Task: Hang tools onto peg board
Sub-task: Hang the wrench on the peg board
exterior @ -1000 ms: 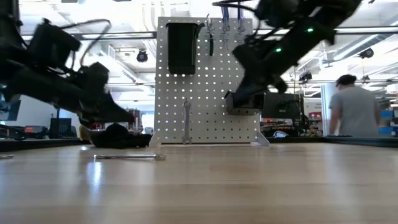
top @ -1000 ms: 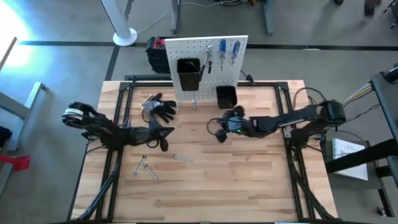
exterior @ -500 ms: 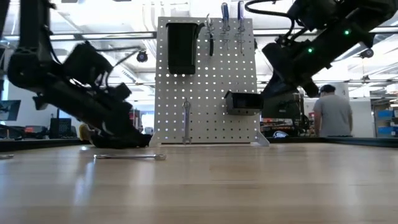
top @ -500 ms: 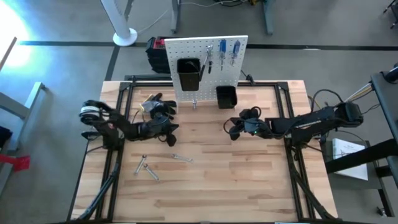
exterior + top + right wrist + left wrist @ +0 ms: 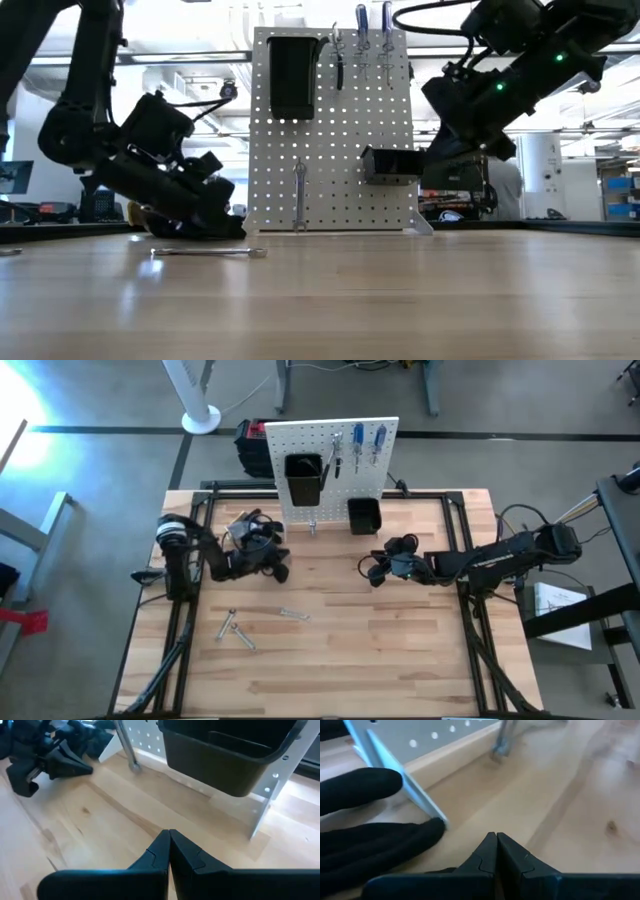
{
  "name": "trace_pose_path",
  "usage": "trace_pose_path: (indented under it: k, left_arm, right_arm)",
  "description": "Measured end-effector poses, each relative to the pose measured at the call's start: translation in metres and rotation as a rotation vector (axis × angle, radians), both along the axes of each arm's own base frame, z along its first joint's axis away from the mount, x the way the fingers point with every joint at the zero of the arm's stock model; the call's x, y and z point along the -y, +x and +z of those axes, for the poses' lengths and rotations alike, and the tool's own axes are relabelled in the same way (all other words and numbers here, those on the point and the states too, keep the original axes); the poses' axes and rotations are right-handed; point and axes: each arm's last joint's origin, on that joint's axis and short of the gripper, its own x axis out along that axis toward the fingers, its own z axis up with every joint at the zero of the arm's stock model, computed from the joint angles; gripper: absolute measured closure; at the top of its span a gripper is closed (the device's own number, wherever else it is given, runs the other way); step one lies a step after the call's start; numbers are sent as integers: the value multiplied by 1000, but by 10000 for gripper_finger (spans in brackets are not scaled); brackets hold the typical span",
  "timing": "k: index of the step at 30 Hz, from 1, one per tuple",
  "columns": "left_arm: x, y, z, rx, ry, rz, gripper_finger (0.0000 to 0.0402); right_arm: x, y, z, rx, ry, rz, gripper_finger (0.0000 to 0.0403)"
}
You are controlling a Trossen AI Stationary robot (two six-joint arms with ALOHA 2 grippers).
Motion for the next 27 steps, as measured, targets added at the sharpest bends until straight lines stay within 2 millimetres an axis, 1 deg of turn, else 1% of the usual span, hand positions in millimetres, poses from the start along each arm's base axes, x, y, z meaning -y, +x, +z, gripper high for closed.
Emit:
trace_pose_path:
  k: [9, 17, 23, 27]
  left_arm:
    - [-15, -4, -3, -8, 36, 84, 401]
    - [-28, 0, -3, -12, 60, 104, 401]
    - [-31, 2, -2, -7, 58, 101, 401]
    - [-28, 1, 1, 49, 24, 31, 401]
  right_arm:
    - [1, 0, 0, -7, -18, -9, 403]
    - [1, 0, 0, -11, -24, -5, 403]
    - [1, 0, 0, -12, -24, -5, 403]
    - [-1, 0, 0, -12, -24, -1, 403]
